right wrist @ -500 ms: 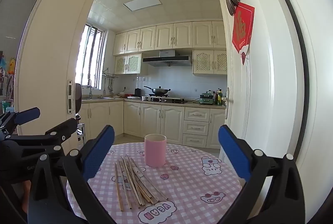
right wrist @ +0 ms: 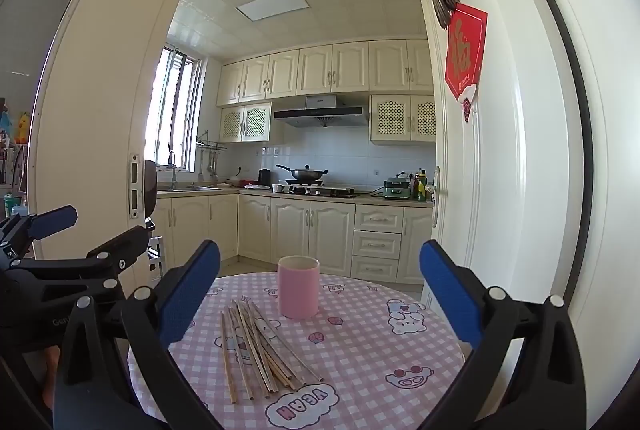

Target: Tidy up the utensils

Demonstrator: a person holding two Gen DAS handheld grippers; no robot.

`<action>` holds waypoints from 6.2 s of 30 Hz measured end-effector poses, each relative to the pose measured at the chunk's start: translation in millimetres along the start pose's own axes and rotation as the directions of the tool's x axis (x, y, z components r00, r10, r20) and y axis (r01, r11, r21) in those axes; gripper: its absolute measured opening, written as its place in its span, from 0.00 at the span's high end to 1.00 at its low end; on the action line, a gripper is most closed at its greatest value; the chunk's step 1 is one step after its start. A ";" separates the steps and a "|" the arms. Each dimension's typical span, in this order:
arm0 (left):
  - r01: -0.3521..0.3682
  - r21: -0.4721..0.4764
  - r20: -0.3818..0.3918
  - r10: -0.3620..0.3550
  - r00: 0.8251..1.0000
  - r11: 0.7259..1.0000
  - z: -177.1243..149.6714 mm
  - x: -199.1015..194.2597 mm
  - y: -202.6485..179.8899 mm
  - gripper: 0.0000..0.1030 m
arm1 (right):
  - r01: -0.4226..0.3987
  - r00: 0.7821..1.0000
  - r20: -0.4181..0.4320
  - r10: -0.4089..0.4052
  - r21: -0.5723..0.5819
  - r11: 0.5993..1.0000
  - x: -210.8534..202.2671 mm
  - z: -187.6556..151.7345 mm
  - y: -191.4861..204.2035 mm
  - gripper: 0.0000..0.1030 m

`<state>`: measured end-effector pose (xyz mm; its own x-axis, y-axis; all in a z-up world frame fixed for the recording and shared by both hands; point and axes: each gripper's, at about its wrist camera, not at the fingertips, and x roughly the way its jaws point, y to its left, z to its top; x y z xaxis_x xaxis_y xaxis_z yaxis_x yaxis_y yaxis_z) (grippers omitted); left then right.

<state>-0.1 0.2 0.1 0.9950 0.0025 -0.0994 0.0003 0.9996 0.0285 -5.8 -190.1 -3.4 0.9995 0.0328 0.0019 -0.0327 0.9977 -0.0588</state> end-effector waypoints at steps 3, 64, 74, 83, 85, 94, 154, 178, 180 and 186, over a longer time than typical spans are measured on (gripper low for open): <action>0.001 0.001 0.001 -0.001 1.000 1.000 3.5 -4.7 -1.5 0.06 | 0.000 1.000 0.000 0.000 0.001 1.000 -0.4 0.9 -0.6 0.07; 0.000 0.002 0.001 0.000 1.000 1.000 0.3 -2.9 -3.0 0.06 | 0.000 1.000 -0.007 0.000 0.016 1.000 0.6 -5.7 -1.9 0.07; -0.001 0.003 0.001 0.001 1.000 1.000 0.1 -2.9 -2.8 0.06 | 0.000 1.000 -0.010 0.000 0.018 1.000 1.4 -5.8 -1.3 0.07; -0.001 0.005 -0.004 0.002 1.000 1.000 -2.6 -3.4 -6.0 0.06 | -0.001 1.000 -0.019 0.001 0.025 1.000 4.8 -7.1 -1.5 0.07; -0.001 0.005 -0.007 0.001 1.000 1.000 -5.6 0.0 -6.3 0.06 | -0.001 1.000 -0.022 0.002 0.028 1.000 5.4 -6.9 -2.3 0.07; -0.016 0.007 -0.063 0.017 0.998 1.000 -17.6 25.4 -2.0 0.06 | -0.029 0.996 -0.078 0.032 0.034 0.999 27.6 -16.0 0.0 0.07; 0.026 -0.029 -0.876 -0.038 0.481 0.999 -119.8 306.8 26.0 0.37 | -0.355 0.511 -0.815 0.272 0.089 0.931 278.8 -110.5 -1.9 0.23; 0.110 -0.027 -0.894 -0.074 0.442 0.994 -115.2 318.5 27.8 0.74 | -0.507 0.306 -0.930 0.206 0.024 0.862 358.1 -132.7 65.1 0.65; 0.116 -0.027 -0.892 -0.076 0.445 0.993 -115.3 319.4 25.9 0.79 | -0.509 0.301 -0.931 0.208 0.027 0.860 363.9 -132.4 69.2 0.66; 0.137 -0.089 -0.885 -0.141 0.444 0.987 -114.1 320.2 25.0 0.93 | -0.504 0.293 -0.936 0.196 0.022 0.863 375.6 -134.1 82.9 0.94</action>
<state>307.2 29.3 -144.6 0.3535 -0.1148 -0.9284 0.1273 0.9891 -0.0738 367.3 -102.9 -141.4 0.2901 0.1497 -0.9452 -0.5323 0.8461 -0.0293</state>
